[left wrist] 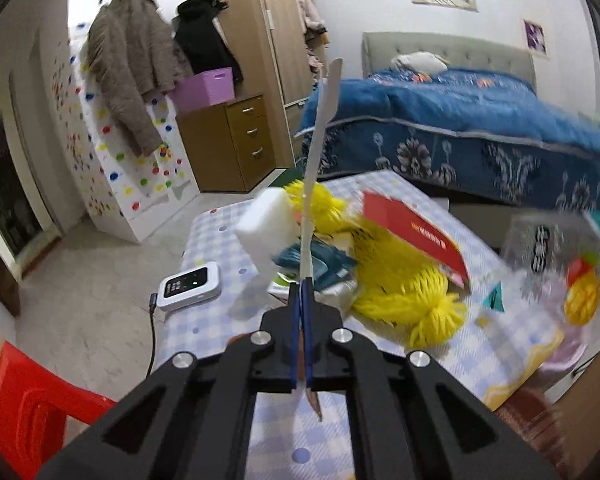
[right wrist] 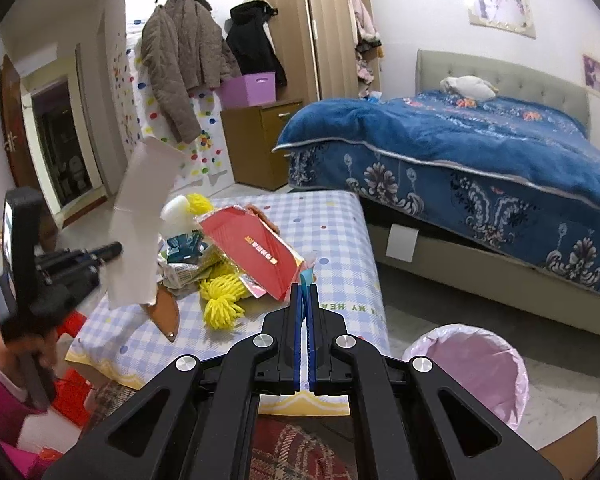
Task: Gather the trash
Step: 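Lift the clear bag with the right tool while the left tool grasps the white paper strip, then carry both items over the pink bin and open both tools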
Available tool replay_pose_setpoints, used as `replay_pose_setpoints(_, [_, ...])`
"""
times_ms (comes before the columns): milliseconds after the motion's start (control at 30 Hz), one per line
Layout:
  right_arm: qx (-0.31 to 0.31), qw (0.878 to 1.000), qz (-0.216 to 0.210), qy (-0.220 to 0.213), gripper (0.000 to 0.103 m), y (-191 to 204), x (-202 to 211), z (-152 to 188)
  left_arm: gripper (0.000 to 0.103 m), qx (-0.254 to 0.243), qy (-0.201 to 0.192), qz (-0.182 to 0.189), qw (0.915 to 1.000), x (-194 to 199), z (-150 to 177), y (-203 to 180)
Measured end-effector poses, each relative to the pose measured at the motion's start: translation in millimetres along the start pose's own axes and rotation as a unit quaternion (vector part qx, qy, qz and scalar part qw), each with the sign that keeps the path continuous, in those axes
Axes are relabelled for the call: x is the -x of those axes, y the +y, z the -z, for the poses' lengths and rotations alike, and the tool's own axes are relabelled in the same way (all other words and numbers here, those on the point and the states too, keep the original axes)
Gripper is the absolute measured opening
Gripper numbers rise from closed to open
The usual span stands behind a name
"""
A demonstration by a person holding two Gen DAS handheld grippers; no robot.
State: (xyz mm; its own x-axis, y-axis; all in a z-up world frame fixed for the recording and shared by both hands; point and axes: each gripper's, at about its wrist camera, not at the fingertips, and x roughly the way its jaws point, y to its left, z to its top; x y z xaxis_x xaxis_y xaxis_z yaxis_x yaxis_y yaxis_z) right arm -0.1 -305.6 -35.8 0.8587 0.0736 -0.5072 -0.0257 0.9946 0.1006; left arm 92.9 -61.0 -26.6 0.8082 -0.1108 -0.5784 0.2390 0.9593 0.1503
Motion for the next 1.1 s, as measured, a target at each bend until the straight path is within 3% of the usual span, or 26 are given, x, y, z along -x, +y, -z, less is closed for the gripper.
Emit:
replay_pose_setpoints(200, [-0.005,1.000,0.023,-0.014,0.002,-9.2,18.4,3.4,0.000,0.052,0.004,0.099,0.9937,34.7,-6.9,7.4])
replay_pose_setpoints(467, [-0.038,0.997,0.068,-0.004,0.002,-49.1,36.7,21.1,0.000,0.013,0.023,0.200,0.9794,40.1,-1.2,-70.4])
replay_pose_setpoints(767, [-0.080,0.985,0.151,0.016,0.002,-114.1,49.6,48.1,0.000,-0.057,0.042,0.256,0.9641,3.7,-9.9,-177.6])
replay_pose_setpoints(1100, [-0.114,0.967,0.216,0.066,0.002,-171.0,23.4,68.3,0.000,-0.121,0.088,0.295,0.9435,-56.5,-5.4,-287.6])
